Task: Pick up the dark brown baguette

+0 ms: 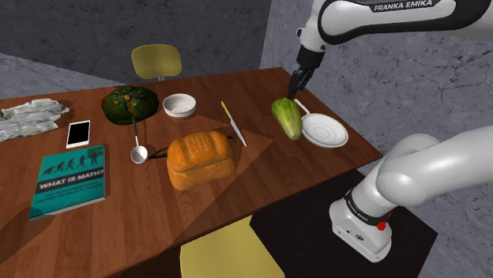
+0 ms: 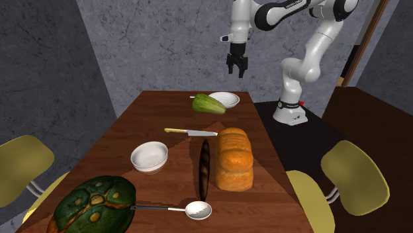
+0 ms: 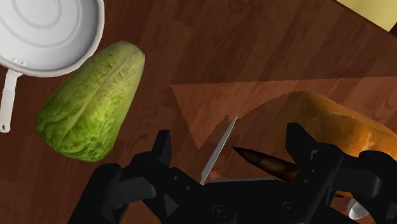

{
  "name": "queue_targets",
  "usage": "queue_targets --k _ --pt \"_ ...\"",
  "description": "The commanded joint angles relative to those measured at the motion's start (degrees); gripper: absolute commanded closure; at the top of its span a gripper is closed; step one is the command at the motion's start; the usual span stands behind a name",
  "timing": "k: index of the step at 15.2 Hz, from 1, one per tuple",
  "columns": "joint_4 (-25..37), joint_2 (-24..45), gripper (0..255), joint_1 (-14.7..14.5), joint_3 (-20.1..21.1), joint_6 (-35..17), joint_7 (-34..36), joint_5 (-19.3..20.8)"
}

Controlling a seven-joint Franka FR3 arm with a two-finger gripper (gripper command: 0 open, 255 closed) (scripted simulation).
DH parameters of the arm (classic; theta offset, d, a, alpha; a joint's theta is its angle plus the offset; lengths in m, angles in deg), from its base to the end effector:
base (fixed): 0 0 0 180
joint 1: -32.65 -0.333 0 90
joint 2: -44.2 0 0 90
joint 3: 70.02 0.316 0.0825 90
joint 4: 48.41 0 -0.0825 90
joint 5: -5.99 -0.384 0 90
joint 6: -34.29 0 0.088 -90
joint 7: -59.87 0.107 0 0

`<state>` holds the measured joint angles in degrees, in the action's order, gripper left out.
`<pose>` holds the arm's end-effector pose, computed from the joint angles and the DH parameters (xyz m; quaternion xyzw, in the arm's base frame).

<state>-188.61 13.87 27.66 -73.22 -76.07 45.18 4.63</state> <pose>0.3896 0.0124 0.4880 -0.9894 -0.1430 -0.0066 0.0247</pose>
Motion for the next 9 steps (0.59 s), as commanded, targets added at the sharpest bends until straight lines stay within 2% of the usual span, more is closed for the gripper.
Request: queue_targets --k 1,9 --pt "0.55 4.19 0 -1.17 -0.42 -4.08 -3.07 -0.39" --pt "6.07 20.23 0 -5.82 -0.37 -15.78 -14.21 -3.43"
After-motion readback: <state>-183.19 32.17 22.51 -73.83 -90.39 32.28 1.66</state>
